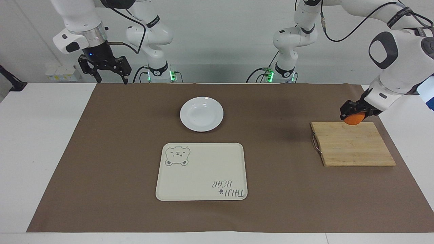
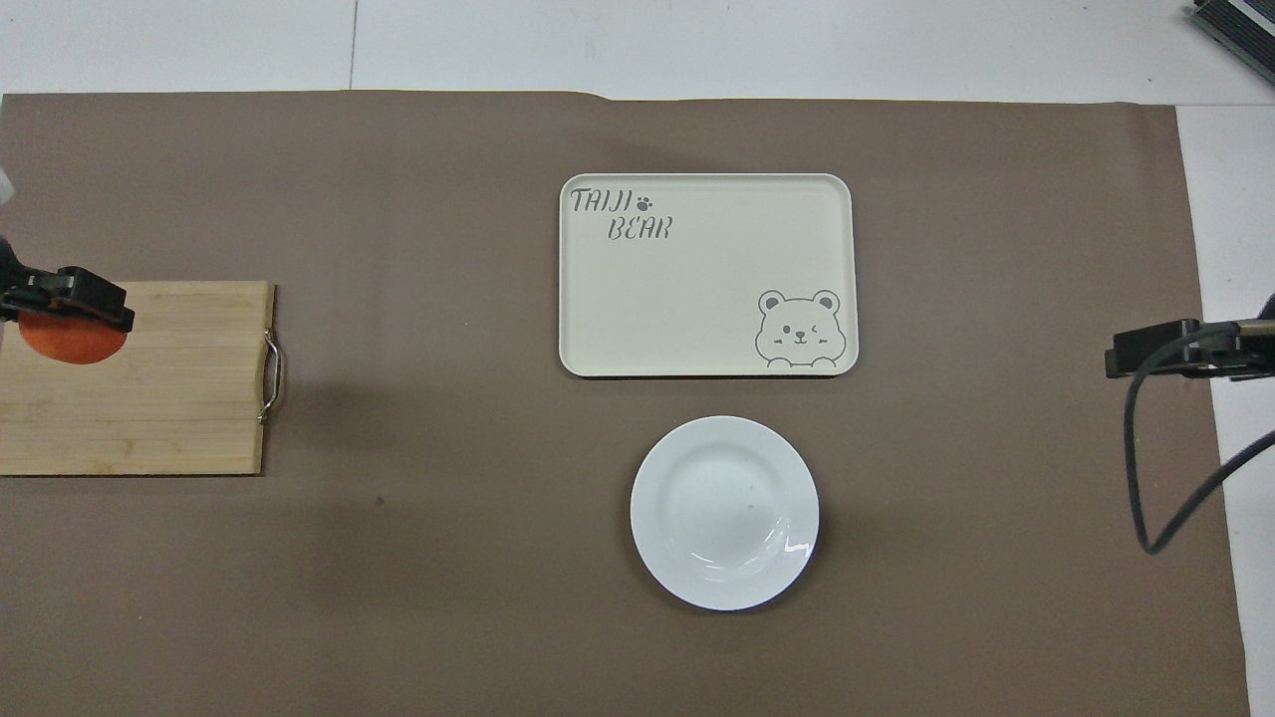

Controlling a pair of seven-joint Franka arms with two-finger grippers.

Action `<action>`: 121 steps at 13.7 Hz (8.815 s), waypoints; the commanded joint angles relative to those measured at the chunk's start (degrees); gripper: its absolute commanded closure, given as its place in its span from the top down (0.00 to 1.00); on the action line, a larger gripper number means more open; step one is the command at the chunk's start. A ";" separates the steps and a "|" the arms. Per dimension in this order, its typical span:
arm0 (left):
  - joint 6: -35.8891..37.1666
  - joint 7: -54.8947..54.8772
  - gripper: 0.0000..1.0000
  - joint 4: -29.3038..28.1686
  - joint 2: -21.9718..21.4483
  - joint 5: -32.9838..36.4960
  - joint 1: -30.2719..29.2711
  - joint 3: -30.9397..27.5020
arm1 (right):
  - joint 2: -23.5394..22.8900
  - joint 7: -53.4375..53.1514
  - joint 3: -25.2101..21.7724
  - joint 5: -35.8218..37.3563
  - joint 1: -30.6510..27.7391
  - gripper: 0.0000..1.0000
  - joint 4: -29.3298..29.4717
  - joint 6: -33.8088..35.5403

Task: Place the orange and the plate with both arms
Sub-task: 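Lift the orange off the cutting board with the left gripper, then carry the orange over the white plate and release it, then withdraw the left gripper back above the cutting board, then reach the right gripper to the white plate rim and grip it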

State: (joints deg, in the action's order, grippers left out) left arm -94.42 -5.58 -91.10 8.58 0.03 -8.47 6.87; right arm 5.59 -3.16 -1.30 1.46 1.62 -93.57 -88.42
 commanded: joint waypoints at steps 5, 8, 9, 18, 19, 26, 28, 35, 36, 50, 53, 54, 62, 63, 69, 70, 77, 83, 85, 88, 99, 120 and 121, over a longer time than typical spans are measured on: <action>2.48 8.73 0.00 0.04 -2.17 0.58 7.84 -0.63 | 1.09 0.44 0.51 0.65 -0.65 1.00 -0.92 0.35; 1.87 14.34 0.00 -0.57 -2.43 0.14 12.23 -0.36 | 1.09 0.44 0.42 0.65 -0.65 1.00 -0.92 0.35; 1.52 16.89 0.00 -0.92 -2.78 0.05 14.16 -0.19 | 1.09 0.44 0.51 0.65 -0.65 1.00 -0.91 0.35; -4.71 40.36 0.00 -3.29 -1.29 -2.14 33.58 -0.19 | 1.09 0.44 0.51 0.65 -0.65 1.00 -0.91 0.35; -6.12 42.73 0.00 -3.82 -0.51 -2.14 35.69 -0.27 | 1.09 0.44 0.42 0.65 -0.65 1.00 -0.91 0.35; -21.31 54.35 0.00 -8.65 6.17 -3.37 47.04 -0.19 | 1.09 0.44 0.51 0.65 -0.65 1.00 -0.91 0.35; -24.75 55.84 0.00 -10.41 6.62 -3.55 48.97 -0.10 | 1.09 0.44 0.51 0.65 -0.65 1.00 -0.91 0.35; -37.66 64.01 0.00 -15.15 12.24 -3.81 56.53 -0.19 | 1.09 0.44 0.51 0.65 -0.65 1.00 -0.92 0.35; -38.99 64.29 0.00 -16.12 12.33 -3.73 56.89 -0.19 | 1.09 0.44 0.51 0.65 -0.65 1.00 -0.91 0.35; -27.24 50.96 1.00 -13.51 4.34 -3.55 45.84 -0.80 | 1.09 0.44 0.42 0.65 -0.65 1.00 -0.92 0.35; -24.07 42.87 1.00 -11.21 3.99 -3.64 38.11 -0.63 | 1.17 0.44 0.42 0.65 -0.65 1.00 -1.00 0.35; -23.28 39.54 1.00 -10.69 3.29 -3.64 35.48 -0.71 | 1.09 0.44 0.51 0.65 -0.65 1.00 -0.92 0.35; -13.44 14.92 1.00 -9.63 -3.48 -3.73 17.98 -1.15 | 1.87 1.23 0.42 -1.36 -1.01 1.00 -0.30 1.75; -11.60 11.68 1.00 -8.67 -4.10 -3.64 15.87 -1.15 | 2.14 0.71 0.42 -3.46 -0.92 1.00 -0.65 1.58; 2.02 2.43 1.00 1.00 -3.93 -1.53 8.04 -1.15 | 1.88 1.58 0.42 -12.50 0.57 1.00 -10.29 -4.55; 3.35 1.89 1.00 2.14 -4.10 -1.09 7.77 -1.24 | 2.14 2.80 0.42 -16.36 0.58 1.00 -12.84 -6.05; 6.78 1.89 1.00 2.59 -7.00 -0.12 7.50 -2.56 | 1.35 16.75 0.34 -29.65 0.49 1.00 -26.11 -15.71; 8.81 2.06 1.00 2.42 -8.85 -0.21 7.50 -2.30 | 1.09 25.39 0.42 -40.02 2.16 1.00 -35.80 -22.68; 8.29 2.24 1.00 2.42 -8.85 -0.12 7.50 -2.30 | -1.72 31.53 0.42 -45.99 2.42 1.00 -37.73 -23.55; 7.93 2.33 1.00 2.42 -8.76 -0.12 7.59 -2.30 | -2.78 35.05 0.42 -47.59 2.69 1.00 -40.64 -26.54; 7.93 2.33 1.00 2.42 -8.85 -0.12 7.50 -2.30 | -5.68 44.65 0.42 -62.45 3.56 1.00 -49.87 -29.62; 7.93 2.33 1.00 2.42 -8.76 -0.12 7.59 -2.30 | -5.86 42.10 0.33 -62.37 3.65 0.00 -52.77 -29.62; 7.93 2.33 1.00 2.42 -8.85 -0.21 7.50 -2.30 | -5.94 42.27 0.42 -62.36 3.65 0.00 -52.51 -29.45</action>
State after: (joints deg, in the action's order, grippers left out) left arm -86.85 -2.93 -88.63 0.26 -1.00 -0.52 4.19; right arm -0.21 39.33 -0.96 -59.70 4.98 -145.98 -116.48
